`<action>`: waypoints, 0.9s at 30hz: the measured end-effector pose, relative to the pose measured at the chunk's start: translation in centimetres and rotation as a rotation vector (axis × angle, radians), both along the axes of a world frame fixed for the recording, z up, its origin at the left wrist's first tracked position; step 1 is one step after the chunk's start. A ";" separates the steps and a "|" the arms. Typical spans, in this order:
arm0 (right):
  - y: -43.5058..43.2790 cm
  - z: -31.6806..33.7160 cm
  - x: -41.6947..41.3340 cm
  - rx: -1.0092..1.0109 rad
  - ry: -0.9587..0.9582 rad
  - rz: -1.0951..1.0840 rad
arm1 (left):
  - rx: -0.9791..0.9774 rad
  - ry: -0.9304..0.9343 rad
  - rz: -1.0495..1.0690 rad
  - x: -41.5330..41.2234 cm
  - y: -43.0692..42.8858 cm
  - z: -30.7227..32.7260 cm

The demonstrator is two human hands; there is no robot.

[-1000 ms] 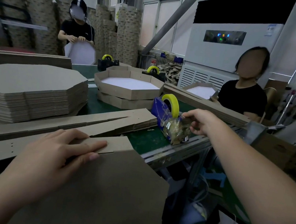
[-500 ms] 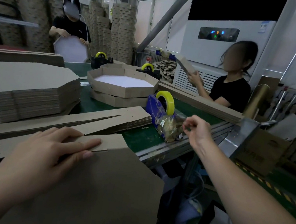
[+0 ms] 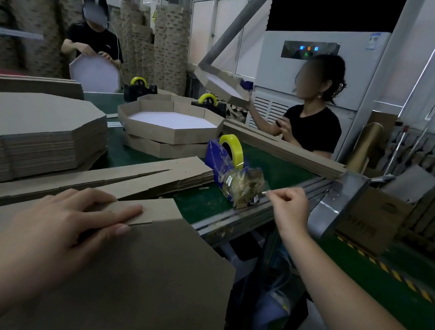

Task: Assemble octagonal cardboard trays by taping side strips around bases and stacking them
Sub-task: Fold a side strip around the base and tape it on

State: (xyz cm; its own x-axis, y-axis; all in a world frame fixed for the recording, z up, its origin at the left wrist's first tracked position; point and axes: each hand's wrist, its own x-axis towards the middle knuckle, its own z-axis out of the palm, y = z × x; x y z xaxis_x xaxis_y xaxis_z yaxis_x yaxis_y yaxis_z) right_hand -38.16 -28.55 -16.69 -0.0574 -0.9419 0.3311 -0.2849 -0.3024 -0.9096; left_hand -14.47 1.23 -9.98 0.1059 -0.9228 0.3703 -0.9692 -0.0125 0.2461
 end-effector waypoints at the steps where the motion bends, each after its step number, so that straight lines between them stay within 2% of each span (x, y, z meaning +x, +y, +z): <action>1: 0.9 0.3 0.2 -0.022 -0.013 0.017 | -0.008 -0.007 -0.006 0.0 0.0 0.0; 4: 4.9 1.7 1.8 -0.066 -0.114 0.117 | -0.054 0.004 -0.010 -0.4 0.1 0.1; 9: 15.1 4.4 4.8 -0.065 -0.418 0.450 | -0.151 0.036 -0.008 -0.7 0.1 -0.1; 11: 19.2 4.8 5.8 0.001 -0.529 0.592 | -0.174 0.050 -0.007 -0.6 0.3 -0.3; 13: 22.1 4.7 6.9 0.148 -0.616 0.678 | -0.175 0.072 -0.004 -0.7 0.5 -0.2; 18: 24.1 3.7 8.9 0.482 -0.671 0.616 | -0.123 0.055 -0.004 -1.1 1.3 0.1; 27: 24.2 3.9 9.0 0.617 -0.679 0.573 | -0.055 0.044 -0.009 -1.1 1.6 0.2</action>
State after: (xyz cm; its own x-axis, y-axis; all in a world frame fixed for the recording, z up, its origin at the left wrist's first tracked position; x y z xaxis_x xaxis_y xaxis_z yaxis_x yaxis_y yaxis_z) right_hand -29.20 -4.38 -12.78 0.4520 -0.8803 -0.1444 0.3740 0.3340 -0.8652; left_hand -15.58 2.82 -9.73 0.1148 -0.9021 0.4161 -0.9575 0.0110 0.2882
